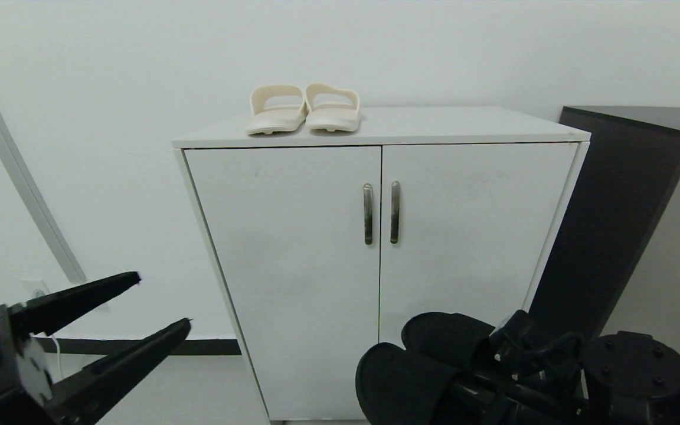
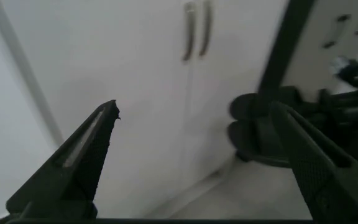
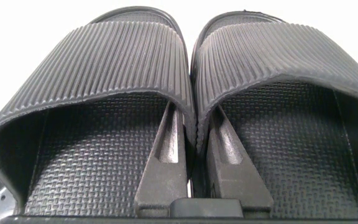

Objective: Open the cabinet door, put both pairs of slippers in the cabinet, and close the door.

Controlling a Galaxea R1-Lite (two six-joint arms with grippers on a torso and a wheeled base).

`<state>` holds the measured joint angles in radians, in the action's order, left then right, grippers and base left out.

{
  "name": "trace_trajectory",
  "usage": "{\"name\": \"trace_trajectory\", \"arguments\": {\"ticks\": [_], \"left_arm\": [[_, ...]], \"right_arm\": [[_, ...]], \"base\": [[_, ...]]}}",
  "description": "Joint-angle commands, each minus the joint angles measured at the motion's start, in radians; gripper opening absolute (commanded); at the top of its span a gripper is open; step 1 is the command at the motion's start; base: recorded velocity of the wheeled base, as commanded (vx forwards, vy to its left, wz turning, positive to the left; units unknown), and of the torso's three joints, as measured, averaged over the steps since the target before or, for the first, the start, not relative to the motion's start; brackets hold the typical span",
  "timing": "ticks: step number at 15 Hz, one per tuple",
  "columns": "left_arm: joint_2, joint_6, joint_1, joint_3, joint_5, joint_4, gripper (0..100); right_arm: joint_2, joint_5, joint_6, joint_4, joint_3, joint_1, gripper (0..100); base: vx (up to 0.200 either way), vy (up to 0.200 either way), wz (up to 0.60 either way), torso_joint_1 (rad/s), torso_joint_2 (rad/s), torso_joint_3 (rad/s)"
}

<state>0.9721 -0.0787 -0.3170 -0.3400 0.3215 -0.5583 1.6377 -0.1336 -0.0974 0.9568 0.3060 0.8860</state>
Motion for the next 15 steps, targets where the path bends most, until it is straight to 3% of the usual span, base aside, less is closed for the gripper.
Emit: {"name": "trace_trajectory", "arguments": {"ticks": [1, 2, 5, 11, 13, 15], "left_arm": [[0.16, -0.07, -0.136, -0.108, -0.004, -0.022, 100], [0.194, -0.098, -0.186, -0.155, -0.002, -0.022, 100], [0.319, -0.102, -0.269, -0.278, 0.002, -0.022, 100], [0.591, -0.105, -0.283, -0.517, 0.139, -0.017, 100], [0.686, -0.15, -0.3, -0.62, 0.182, -0.015, 100], [0.761, -0.165, -0.3, -0.699, 0.232, -0.015, 100]], "right_arm": [[-0.001, 0.002, -0.004, 0.003, -0.001, -0.002, 0], [-0.007, 0.017, -0.005, 0.003, -0.001, -0.002, 0], [-0.01, 0.026, -0.005, 0.003, -0.001, -0.002, 0], [-0.01, 0.046, -0.004, 0.003, -0.001, -0.002, 0], [-0.006, 0.048, -0.002, 0.002, -0.002, -0.002, 0], [-0.002, 0.048, -0.002, 0.002, -0.002, -0.002, 0]], "base": [[0.0, 0.0, 0.0, 0.0, 0.0, 0.0], [0.0, 0.0, 0.0, 0.0, 0.0, 0.0], [0.0, 0.0, 0.0, 0.0, 0.0, 0.0], [0.0, 0.0, 0.0, 0.0, 0.0, 0.0], [0.0, 0.0, 0.0, 0.0, 0.0, 0.0], [0.0, 0.0, 0.0, 0.0, 0.0, 0.0]]}}
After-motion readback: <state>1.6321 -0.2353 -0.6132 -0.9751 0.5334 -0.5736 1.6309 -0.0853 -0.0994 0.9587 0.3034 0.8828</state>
